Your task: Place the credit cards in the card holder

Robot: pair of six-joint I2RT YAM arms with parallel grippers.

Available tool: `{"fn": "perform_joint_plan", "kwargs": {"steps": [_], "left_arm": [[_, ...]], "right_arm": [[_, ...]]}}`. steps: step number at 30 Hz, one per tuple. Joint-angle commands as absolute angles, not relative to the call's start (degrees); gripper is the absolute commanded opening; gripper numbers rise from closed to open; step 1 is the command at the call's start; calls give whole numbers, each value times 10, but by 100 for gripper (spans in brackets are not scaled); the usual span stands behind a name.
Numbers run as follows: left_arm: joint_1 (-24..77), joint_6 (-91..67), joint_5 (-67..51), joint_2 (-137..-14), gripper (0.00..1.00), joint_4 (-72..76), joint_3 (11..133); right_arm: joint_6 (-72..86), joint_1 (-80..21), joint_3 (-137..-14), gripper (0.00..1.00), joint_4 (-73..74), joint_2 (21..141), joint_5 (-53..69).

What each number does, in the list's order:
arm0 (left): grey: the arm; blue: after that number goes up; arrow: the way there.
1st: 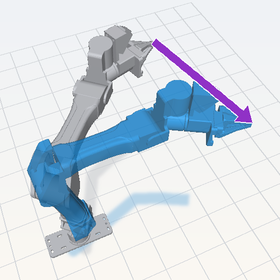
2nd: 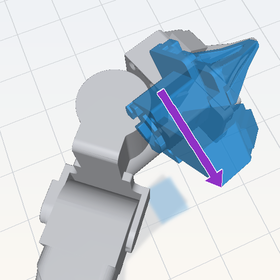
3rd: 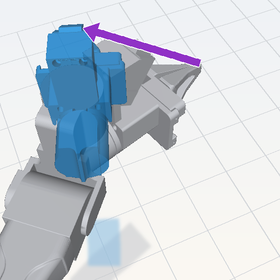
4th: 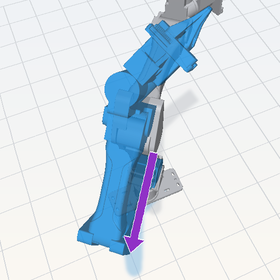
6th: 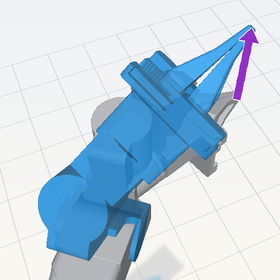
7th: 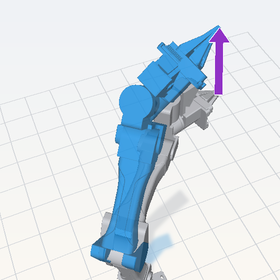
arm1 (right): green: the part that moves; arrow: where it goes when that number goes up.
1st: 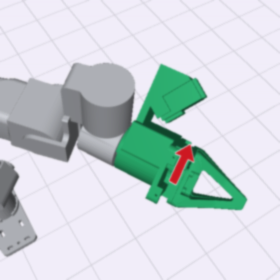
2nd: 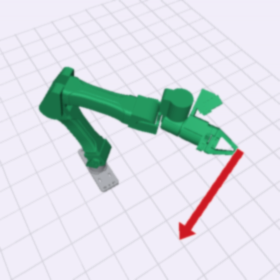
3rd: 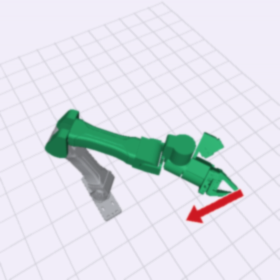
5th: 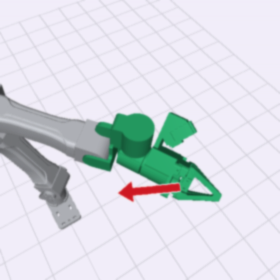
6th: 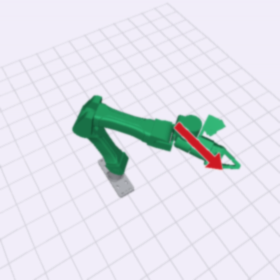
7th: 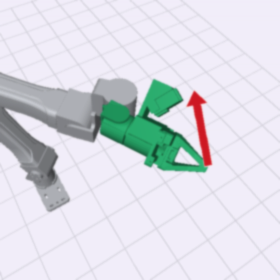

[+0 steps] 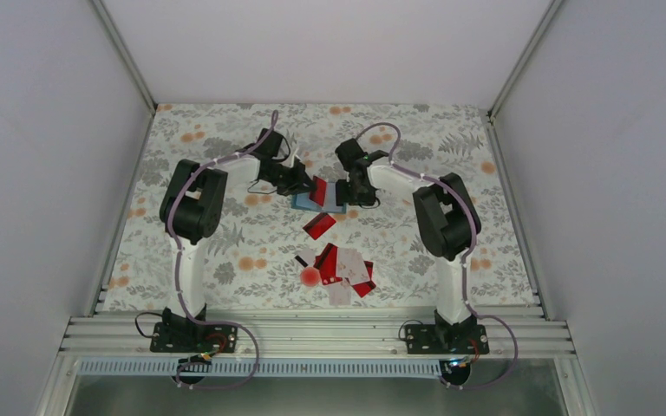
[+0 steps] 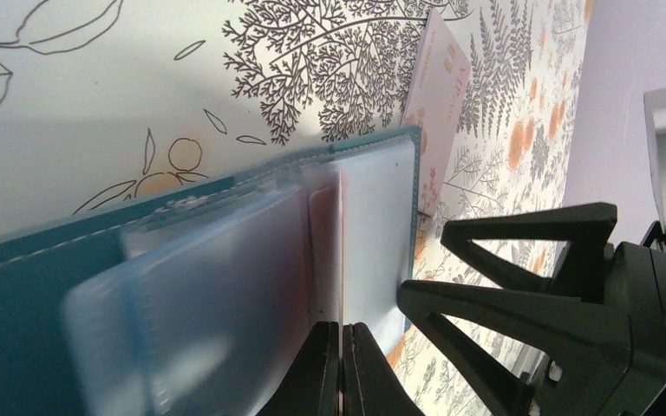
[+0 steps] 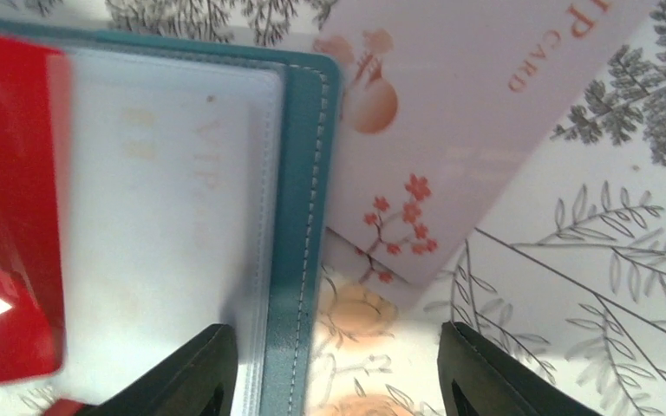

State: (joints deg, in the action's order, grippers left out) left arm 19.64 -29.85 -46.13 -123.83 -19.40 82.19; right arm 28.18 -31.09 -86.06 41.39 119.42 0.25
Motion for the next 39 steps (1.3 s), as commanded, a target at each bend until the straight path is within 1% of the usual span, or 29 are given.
{"fn": "perform_joint_plan", "kwargs": {"steps": [1, 3, 5, 14, 27, 31, 32, 35, 39], "left_arm": [[200, -299, -465, -1254, 2, -186, 821], [201, -297, -464, -1257, 2, -189, 825], [204, -295, -463, -1259, 2, -193, 831], [214, -288, -458, -1261, 3, -202, 837], [218, -291, -462, -1259, 3, -206, 831], [219, -293, -461, -1260, 2, -204, 829], [220, -293, -461, -1259, 2, -204, 830], [220, -294, -460, -1260, 2, -203, 830], [222, -294, -458, -1260, 2, -206, 833]], "right_arm": [[278, -307, -837, 55, 454, 1163, -3], [278, -306, -832, 48, 453, 1163, -3], [278, -307, -830, 46, 453, 1162, -2], [274, -307, -862, 47, 457, 1167, 7], [274, -307, -849, 46, 462, 1170, -11], [271, -305, -848, 44, 477, 1171, -42], [269, -305, -848, 42, 478, 1170, -47], [264, -306, -848, 39, 478, 1172, -47], [265, -305, -847, 38, 474, 1176, -38]]}}
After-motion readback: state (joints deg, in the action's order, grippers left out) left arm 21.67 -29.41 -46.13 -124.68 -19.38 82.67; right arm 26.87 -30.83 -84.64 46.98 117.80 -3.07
